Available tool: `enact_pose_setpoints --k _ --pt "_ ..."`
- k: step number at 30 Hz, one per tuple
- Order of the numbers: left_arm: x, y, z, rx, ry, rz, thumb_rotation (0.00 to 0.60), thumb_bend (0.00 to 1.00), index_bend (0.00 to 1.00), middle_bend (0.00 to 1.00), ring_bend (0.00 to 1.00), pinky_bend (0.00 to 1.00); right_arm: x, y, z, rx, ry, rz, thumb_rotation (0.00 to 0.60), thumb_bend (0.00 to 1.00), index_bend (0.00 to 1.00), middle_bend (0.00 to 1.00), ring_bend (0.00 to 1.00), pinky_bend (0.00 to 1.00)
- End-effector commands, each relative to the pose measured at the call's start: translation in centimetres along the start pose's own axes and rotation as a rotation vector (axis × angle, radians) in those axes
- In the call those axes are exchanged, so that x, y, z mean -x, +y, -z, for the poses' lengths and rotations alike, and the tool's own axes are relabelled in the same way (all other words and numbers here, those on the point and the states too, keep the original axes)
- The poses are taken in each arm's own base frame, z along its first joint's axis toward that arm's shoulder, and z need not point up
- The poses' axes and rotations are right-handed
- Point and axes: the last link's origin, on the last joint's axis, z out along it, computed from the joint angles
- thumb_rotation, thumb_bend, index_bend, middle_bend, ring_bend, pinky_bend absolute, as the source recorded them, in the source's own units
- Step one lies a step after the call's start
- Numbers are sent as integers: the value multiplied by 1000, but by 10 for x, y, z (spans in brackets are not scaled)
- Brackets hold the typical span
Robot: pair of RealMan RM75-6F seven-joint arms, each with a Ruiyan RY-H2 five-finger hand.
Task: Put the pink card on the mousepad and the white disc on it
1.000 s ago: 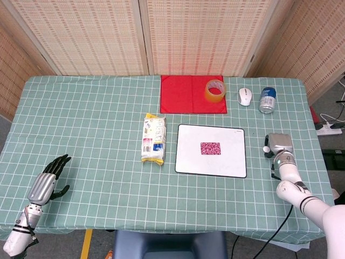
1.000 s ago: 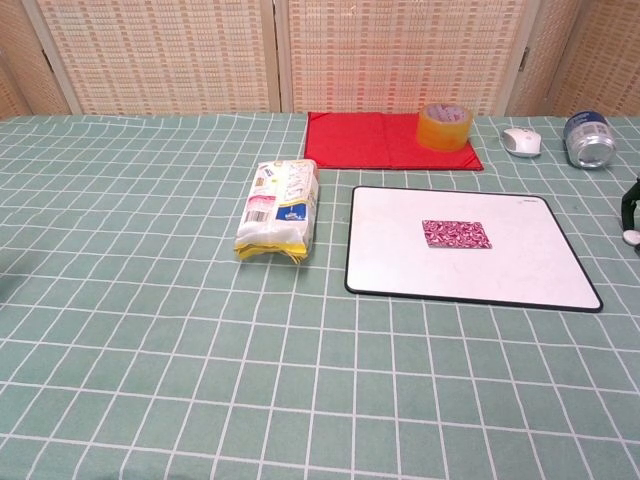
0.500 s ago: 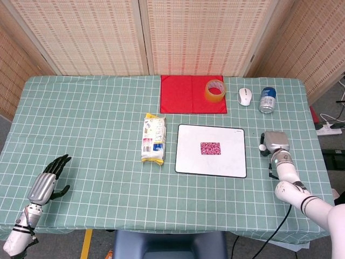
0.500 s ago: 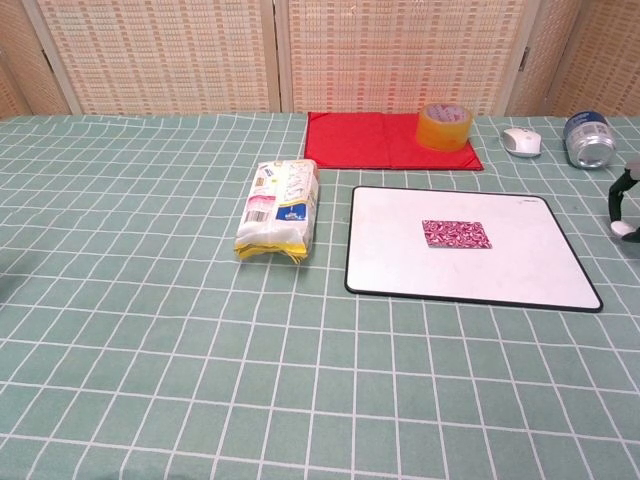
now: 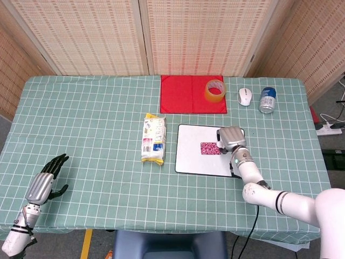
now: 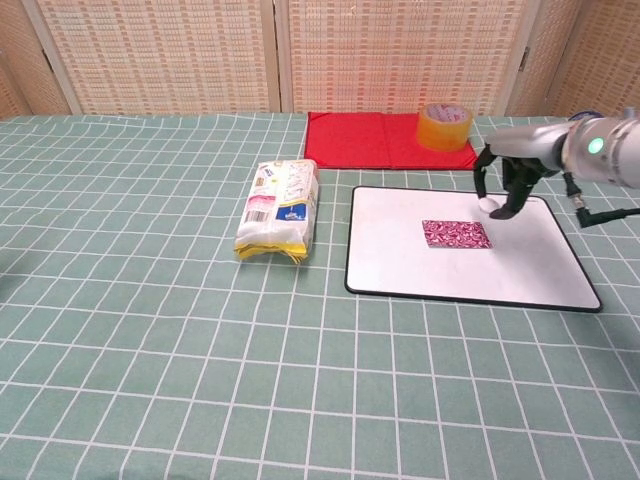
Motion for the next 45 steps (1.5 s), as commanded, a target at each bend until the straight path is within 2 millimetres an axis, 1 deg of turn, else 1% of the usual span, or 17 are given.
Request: enact_pose_setpoints --k 1,17,18,20,22,23,27,30,33,35,37,39,41,42,43,44,45 --pt "-1 0 1 0 6 5 600 277 2 0 0 125 3 -19 -2 -6 -11 12 600 315 495 1000 1000 1000" --pt "-1 -1 0 -5 -1 12 600 277 2 0 0 125 15 -20 -12 31 -45 31 600 315 466 1000 1000 1000" --pt "-1 -1 0 -5 0 13 600 277 2 0 0 126 15 -19 -13 34 -46 32 600 298 446 1000 1000 1000" --pt "-1 -1 0 -5 4 24 600 277 2 0 0 126 16 -19 -14 41 -48 36 600 190 380 1000 1000 1000" --pt "-1 -1 0 -5 7 26 600 277 2 0 0 126 15 -19 -14 44 -46 36 600 32 285 1000 1000 1000" --pt "-1 -1 0 -5 7 26 600 277 1 0 0 126 15 -19 -14 45 -44 35 600 5 255 1000 1000 1000" --pt "-2 -1 0 -4 12 29 600 277 0 0 0 126 7 -18 -9 38 -21 32 600 0 211 1000 1000 1000" --pt "-3 -2 0 -4 19 35 600 277 0 0 0 125 -15 -7 8 33 60 31 600 0 208 1000 1000 1000" --pt "-4 -2 0 -3 24 35 600 277 0 0 0 125 -40 22 48 37 199 36 600 0 256 1000 988 1000" --pt "-4 -3 1 -3 23 30 600 277 0 0 0 125 -45 54 88 47 322 42 600 0 318 991 928 1000" --pt "-3 -3 2 -3 21 21 600 276 0 0 0 126 -34 90 122 66 430 44 585 0 346 921 841 987" --pt "-2 -3 2 -3 16 8 600 276 0 0 0 126 -5 139 153 101 499 45 577 0 316 728 654 907" --pt "-1 -3 3 -4 15 -2 600 277 0 0 0 125 27 179 170 141 484 38 590 0 185 441 342 697" --pt "-1 -3 3 -6 17 -8 600 277 0 0 0 125 47 203 178 166 466 22 595 0 94 254 160 490" --pt "-1 -3 3 -7 20 -12 600 276 0 0 0 125 62 219 184 186 464 -3 598 0 27 109 41 269" --pt "-1 -3 3 -10 25 -17 600 276 0 0 0 126 76 234 188 203 482 -43 600 0 0 22 0 84" --pt "-1 -3 3 -12 30 -21 600 277 0 0 0 126 86 243 191 212 497 -72 595 0 0 1 0 22"
